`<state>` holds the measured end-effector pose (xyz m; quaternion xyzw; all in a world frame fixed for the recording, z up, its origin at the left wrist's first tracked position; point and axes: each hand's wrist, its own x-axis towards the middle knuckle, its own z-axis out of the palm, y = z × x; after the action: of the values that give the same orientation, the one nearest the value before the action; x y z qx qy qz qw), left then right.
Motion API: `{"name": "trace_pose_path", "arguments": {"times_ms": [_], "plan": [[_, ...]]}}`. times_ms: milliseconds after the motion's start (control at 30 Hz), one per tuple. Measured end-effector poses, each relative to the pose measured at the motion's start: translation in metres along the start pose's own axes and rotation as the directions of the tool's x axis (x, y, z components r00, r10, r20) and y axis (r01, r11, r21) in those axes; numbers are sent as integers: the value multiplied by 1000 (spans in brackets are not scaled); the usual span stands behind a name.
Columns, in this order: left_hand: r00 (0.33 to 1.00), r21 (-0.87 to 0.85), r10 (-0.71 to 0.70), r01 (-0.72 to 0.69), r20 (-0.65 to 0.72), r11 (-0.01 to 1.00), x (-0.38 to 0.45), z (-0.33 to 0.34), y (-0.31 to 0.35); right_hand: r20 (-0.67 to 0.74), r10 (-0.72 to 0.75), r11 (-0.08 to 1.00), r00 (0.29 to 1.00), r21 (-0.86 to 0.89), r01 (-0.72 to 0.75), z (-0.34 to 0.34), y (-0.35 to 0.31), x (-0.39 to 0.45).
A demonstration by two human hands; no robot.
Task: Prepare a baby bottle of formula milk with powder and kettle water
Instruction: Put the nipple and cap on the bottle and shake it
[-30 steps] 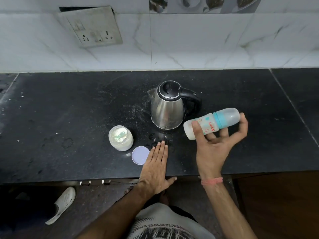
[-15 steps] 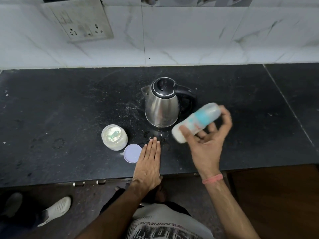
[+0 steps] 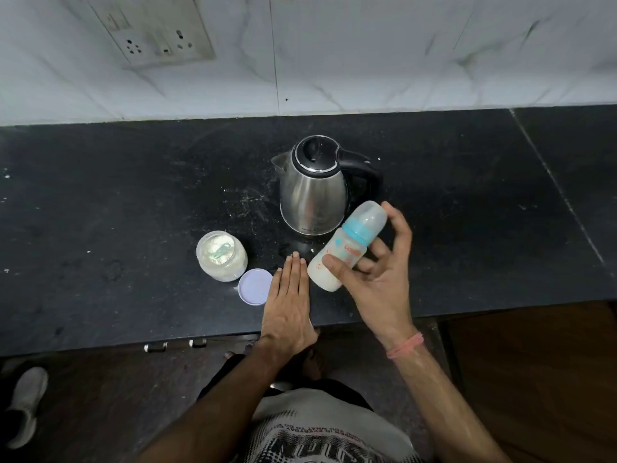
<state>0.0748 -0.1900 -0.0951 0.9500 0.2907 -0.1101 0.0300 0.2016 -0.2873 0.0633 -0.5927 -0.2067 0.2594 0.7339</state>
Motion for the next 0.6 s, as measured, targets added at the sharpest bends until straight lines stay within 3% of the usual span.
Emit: {"name": "trace_pose_path", "arguments": {"times_ms": [33, 133, 167, 267, 300, 333, 433, 467, 600], "plan": [[1000, 2, 1, -1, -2, 1000, 1, 1, 0, -25, -22, 999, 999, 23, 23, -1, -3, -1], [1000, 26, 3, -3, 12, 1000, 1, 2, 0, -272, -70, 993, 960, 70, 92, -1, -6, 2], [1000, 29, 4, -4, 16, 1000, 1, 2, 0, -276, -58, 996, 959, 56, 76, -1, -7, 3], [1000, 19, 12, -13, 9, 1000, 0, 0, -1, 55, 42, 998, 998, -55, -39, -8, -11, 5], [1000, 19, 14, -14, 6, 1000, 0, -1, -1, 108, 49, 998, 993, -52, -44, -10, -15, 5], [1000, 24, 11, -11, 6, 1000, -1, -1, -1, 71, 36, 999, 997, -15, -35, -11, -17, 7], [999, 40, 6, -7, 33, 999, -2, -5, 1, -211, 40, 990, 977, 142, -10, -7, -17, 12], [999, 44, 7, -8, 36, 999, -2, -6, 1, -229, 43, 990, 973, 143, -10, -6, -16, 11], [1000, 29, 13, -13, 20, 999, -2, -5, -1, 38, 12, 1000, 999, 26, -13, -5, -12, 0]]}}
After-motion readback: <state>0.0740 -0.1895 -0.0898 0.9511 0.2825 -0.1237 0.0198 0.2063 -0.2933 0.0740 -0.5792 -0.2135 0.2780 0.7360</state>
